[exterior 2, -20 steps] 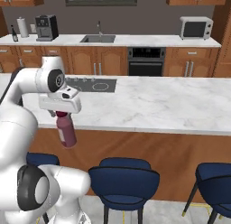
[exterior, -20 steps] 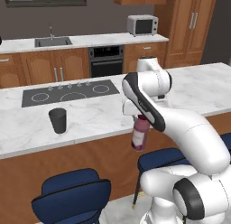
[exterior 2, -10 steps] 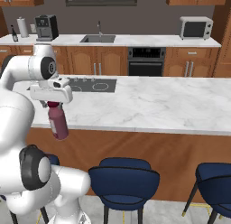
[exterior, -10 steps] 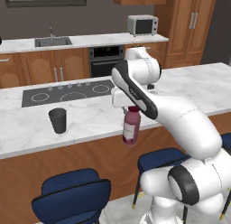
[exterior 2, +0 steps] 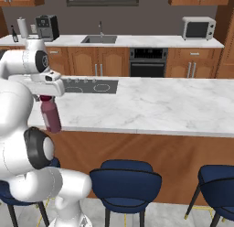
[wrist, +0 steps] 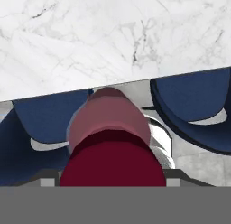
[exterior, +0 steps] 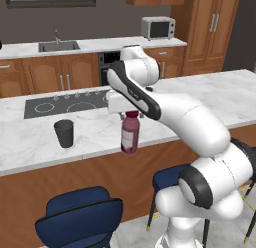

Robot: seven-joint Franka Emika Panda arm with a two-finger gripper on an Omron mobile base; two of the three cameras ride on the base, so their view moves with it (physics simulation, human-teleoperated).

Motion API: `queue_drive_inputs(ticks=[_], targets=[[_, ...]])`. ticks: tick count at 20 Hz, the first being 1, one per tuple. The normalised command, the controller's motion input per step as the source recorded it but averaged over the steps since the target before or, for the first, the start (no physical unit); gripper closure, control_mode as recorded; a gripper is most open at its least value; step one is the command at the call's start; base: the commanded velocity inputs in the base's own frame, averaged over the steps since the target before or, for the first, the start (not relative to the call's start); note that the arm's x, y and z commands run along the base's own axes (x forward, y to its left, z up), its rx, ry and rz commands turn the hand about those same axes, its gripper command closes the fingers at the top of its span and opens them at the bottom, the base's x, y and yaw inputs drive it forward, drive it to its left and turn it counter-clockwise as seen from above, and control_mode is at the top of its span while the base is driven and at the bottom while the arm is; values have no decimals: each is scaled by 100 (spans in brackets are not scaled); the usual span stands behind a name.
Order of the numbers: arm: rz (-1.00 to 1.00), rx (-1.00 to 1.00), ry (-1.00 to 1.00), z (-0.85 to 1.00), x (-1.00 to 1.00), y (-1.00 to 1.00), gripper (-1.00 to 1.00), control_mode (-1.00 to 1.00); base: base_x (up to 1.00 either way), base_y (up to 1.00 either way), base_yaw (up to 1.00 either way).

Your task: There is a wine glass and glass cup on the dining counter. Place the wine bottle next to the wine glass and the juice bottle next to the glass cup.

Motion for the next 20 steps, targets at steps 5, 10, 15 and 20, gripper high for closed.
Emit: queue_drive_inputs(ticks=[5, 10, 15, 20], targets=[[1, 3, 0, 3, 48, 36, 100, -100, 0, 0, 0], [2, 6, 0, 1, 45, 36, 100, -100, 0, 0, 0], [1, 1, 0, -5, 42, 44, 100, -100, 0, 0, 0], [3, 0, -1, -17, 35, 43, 100, -100, 0, 0, 0]])
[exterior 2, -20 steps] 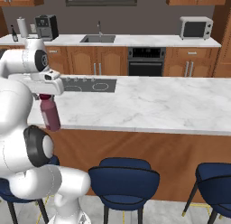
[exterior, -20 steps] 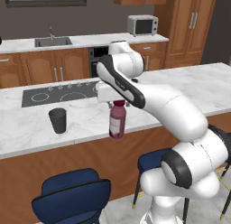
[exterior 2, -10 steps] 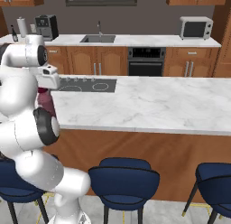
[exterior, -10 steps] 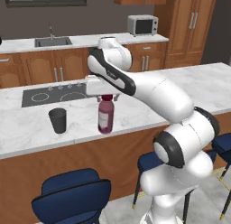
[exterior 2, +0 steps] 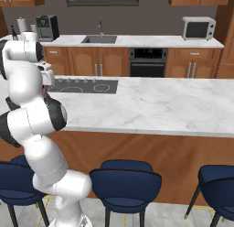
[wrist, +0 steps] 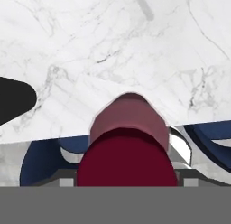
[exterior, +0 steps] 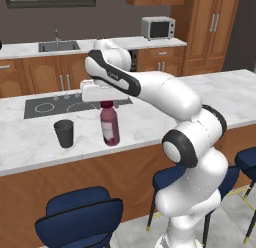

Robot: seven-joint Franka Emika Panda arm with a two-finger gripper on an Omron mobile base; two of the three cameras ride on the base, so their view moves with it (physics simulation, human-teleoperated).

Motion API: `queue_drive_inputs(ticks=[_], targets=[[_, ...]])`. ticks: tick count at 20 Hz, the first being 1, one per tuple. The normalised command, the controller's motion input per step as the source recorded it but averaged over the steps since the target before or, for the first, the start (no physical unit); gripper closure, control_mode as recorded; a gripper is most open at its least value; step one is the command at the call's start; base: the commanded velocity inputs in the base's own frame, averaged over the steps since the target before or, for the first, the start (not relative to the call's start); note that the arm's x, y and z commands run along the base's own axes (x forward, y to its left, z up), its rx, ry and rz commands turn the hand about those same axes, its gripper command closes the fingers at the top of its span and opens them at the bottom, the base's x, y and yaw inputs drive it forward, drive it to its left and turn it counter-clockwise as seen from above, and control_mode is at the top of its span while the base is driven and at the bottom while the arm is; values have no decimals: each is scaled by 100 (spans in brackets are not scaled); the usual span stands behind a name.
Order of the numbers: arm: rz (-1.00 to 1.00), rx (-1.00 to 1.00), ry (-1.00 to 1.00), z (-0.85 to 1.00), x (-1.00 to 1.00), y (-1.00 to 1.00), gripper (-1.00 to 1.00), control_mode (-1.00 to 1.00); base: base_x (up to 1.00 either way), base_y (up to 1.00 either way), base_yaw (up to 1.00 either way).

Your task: There is a wine glass and glass cup on the dining counter. Place the wine bottle next to the wine glass and the juice bottle next to the glass cup.

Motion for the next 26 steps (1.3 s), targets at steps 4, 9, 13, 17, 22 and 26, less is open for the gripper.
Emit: queue_drive_inputs(ticks=[4, 9, 13, 17, 22, 26], targets=[[2, 1, 0, -17, 38, 27, 100, -100, 0, 0, 0], [5, 11, 0, -12, 21, 20, 100, -100, 0, 0, 0], [6, 14, 0, -1, 0, 10, 100, -100, 0, 0, 0], [2, 4, 0, 0, -7, 8, 100, -100, 0, 0, 0], [1, 0, 0, 0, 0, 16, 100, -100, 0, 0, 0], [1, 0, -7, -4, 12, 14, 100, -100, 0, 0, 0]])
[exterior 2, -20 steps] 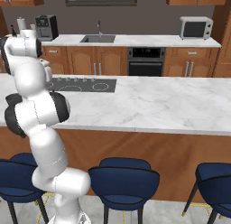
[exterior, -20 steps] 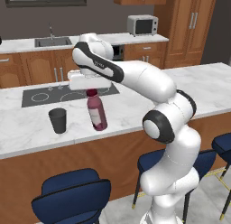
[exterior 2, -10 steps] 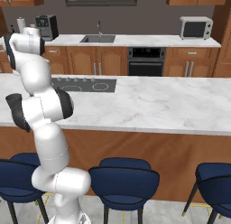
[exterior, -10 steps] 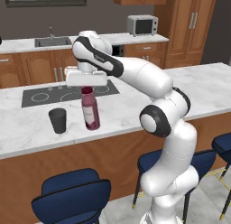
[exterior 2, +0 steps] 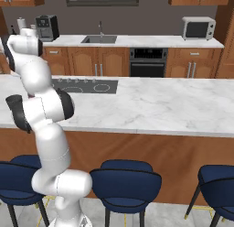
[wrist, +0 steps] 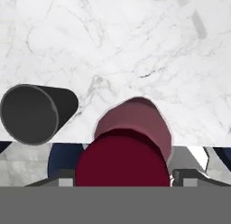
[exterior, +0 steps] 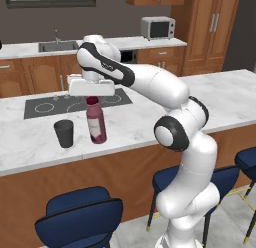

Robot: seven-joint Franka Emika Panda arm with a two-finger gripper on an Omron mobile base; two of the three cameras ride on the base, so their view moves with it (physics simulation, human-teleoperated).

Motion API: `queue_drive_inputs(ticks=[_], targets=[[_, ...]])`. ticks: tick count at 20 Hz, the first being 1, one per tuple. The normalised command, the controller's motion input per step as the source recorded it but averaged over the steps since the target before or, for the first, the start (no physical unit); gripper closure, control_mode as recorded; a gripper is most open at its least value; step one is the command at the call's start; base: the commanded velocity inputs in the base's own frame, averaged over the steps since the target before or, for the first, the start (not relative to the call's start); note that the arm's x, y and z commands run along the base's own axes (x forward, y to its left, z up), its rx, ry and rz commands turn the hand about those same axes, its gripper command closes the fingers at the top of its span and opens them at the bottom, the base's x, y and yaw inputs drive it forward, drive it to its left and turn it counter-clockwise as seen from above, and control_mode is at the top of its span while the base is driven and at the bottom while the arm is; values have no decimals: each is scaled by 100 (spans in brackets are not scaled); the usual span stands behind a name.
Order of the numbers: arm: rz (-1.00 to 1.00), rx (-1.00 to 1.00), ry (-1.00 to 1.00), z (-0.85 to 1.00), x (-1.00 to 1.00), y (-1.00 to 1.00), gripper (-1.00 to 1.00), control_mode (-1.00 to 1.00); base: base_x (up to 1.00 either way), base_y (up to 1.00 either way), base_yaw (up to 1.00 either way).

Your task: There is a wine glass and glass cup on the dining counter. Place the wine bottle next to the wine glass and the juice bottle next to the glass cup.

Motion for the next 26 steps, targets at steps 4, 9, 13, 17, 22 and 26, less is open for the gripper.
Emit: queue_drive_inputs(ticks=[4, 9, 13, 17, 22, 26], targets=[[3, 0, -11, -6, 11, 2, 100, -100, 0, 0, 0], [6, 1, -10, -9, 5, 0, 100, -100, 0, 0, 0], [5, 9, -4, -8, 10, 0, 100, -100, 0, 0, 0], [5, 13, -2, -6, 13, 0, 100, -100, 0, 0, 0], [5, 15, -1, -6, 13, 0, 100, -100, 0, 0, 0], [4, 9, 0, -12, 11, 0, 100, -100, 0, 0, 0]])
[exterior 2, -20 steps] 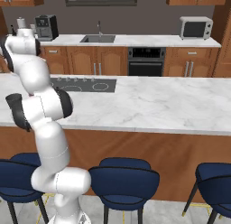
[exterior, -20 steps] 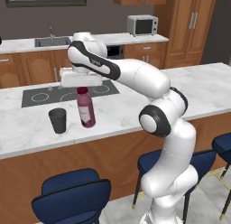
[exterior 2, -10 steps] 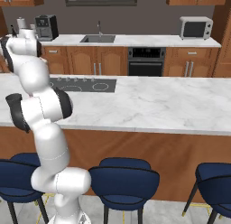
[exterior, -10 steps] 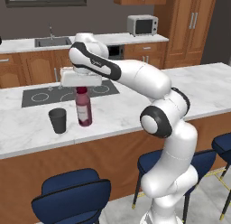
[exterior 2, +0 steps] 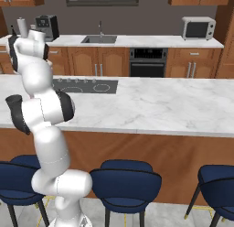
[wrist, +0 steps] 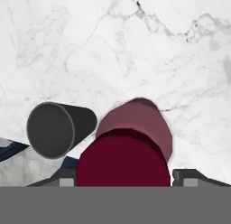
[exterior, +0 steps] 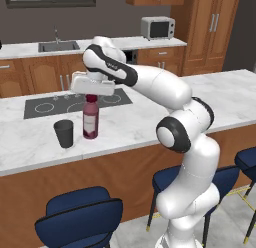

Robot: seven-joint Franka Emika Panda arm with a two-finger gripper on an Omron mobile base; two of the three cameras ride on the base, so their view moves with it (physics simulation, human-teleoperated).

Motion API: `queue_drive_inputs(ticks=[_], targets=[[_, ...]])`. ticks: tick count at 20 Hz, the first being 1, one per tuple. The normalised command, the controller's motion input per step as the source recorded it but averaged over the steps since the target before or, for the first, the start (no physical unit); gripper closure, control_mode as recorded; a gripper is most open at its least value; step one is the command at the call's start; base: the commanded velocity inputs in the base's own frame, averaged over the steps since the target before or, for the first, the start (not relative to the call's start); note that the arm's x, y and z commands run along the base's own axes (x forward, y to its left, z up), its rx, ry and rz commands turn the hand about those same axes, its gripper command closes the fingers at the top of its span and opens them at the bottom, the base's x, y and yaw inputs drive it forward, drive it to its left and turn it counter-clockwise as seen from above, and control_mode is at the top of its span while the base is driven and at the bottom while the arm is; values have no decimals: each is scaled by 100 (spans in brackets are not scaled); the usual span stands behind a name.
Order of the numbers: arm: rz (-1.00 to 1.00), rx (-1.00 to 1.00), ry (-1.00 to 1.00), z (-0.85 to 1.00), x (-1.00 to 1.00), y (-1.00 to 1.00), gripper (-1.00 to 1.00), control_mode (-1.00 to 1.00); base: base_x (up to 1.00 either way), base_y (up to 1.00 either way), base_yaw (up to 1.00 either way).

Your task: There is a wine glass and glass cup on the dining counter. Place the wine bottle next to the wine glass and the juice bottle next to the glass cup.

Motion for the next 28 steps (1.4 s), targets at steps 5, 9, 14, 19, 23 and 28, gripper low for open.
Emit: queue_drive_inputs(ticks=[5, 9, 14, 19, 23, 28], targets=[[5, 5, 0, -27, 4, 0, 100, -100, 0, 0, 0], [3, 0, 0, -41, 0, 2, 100, -100, 0, 0, 0], [0, 0, -2, -39, 0, 10, 100, -100, 0, 0, 0], [0, 0, -1, -37, 0, 12, 100, -100, 0, 0, 0], [0, -3, 0, -31, 2, 14, 100, -100, 0, 0, 0], [0, -1, 0, -20, 2, 2, -100, -100, 0, 0, 0]])
